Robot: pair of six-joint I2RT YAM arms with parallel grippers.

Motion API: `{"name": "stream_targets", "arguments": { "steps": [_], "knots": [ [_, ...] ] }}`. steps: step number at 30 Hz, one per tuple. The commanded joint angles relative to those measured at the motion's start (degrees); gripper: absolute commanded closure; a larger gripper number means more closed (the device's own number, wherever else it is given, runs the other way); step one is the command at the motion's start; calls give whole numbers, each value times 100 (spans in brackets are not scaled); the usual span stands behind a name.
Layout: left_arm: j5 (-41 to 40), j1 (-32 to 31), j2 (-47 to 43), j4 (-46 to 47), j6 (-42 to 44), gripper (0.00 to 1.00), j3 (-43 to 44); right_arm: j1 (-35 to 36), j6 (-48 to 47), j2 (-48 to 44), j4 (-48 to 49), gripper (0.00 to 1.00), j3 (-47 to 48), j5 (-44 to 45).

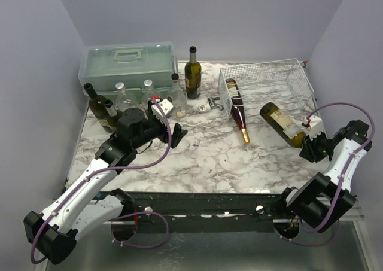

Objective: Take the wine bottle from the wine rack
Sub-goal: Place the wine bottle at the center of the board.

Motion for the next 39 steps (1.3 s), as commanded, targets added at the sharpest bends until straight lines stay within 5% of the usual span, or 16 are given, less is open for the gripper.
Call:
{"name": "stream_targets", "arguments": {
  "steps": [1,18,39],
  "knots": [
    [-42,-25,-52,14,69,1,-67,-34,-509,-269,-444,100,392,-539],
    [-68,-33,3,14,87,1,-80,55,-1512,-239,-1724,100,1630,-1097],
    [-167,-29,38,17,174,1,-106,2170,-129,29,-1576,100,2739,-411]
  ]
}}
